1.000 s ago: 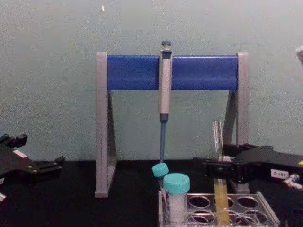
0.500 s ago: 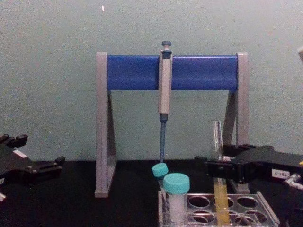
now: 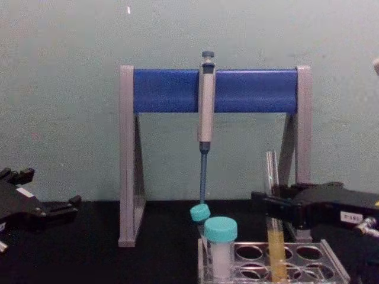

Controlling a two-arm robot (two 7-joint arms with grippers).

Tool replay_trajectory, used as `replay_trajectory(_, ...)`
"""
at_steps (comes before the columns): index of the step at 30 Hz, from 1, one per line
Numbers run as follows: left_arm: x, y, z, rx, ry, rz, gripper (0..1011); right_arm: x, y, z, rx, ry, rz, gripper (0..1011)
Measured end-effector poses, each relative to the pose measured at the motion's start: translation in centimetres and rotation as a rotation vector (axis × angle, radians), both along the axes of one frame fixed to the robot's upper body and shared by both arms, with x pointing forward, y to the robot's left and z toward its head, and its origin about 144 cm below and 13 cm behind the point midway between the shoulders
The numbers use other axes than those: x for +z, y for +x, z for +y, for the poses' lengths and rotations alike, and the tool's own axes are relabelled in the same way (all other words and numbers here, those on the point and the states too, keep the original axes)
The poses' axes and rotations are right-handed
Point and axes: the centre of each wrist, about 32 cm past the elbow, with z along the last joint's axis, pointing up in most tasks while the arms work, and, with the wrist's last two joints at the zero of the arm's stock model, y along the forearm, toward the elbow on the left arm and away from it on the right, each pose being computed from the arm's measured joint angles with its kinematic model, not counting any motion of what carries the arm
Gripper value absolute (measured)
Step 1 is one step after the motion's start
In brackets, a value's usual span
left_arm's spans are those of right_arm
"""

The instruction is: Pick up the test tube from the test tube rack, shake it, then place it back into the test tube rack.

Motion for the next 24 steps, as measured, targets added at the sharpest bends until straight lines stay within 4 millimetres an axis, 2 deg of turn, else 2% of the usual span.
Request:
replay_trajectory(1,0.00,0.00,0.00,0.000,0.000,0.000,1009,0.00,0.00,0.00,0.000,0.000,0.000,454)
replay_trajectory(2,0.00,0.00,0.00,0.000,0.000,0.000,1009,0.00,0.00,0.00,0.000,0.000,0.000,454)
replay_trajectory(7,0.00,0.00,0.00,0.000,0.000,0.000,1010,0.00,0.00,0.00,0.000,0.000,0.000,248)
replay_trajectory(24,0.00,0.00,0.00,0.000,0.000,0.000,1010,0.00,0.00,0.00,-0.001,0.000,0.000,224)
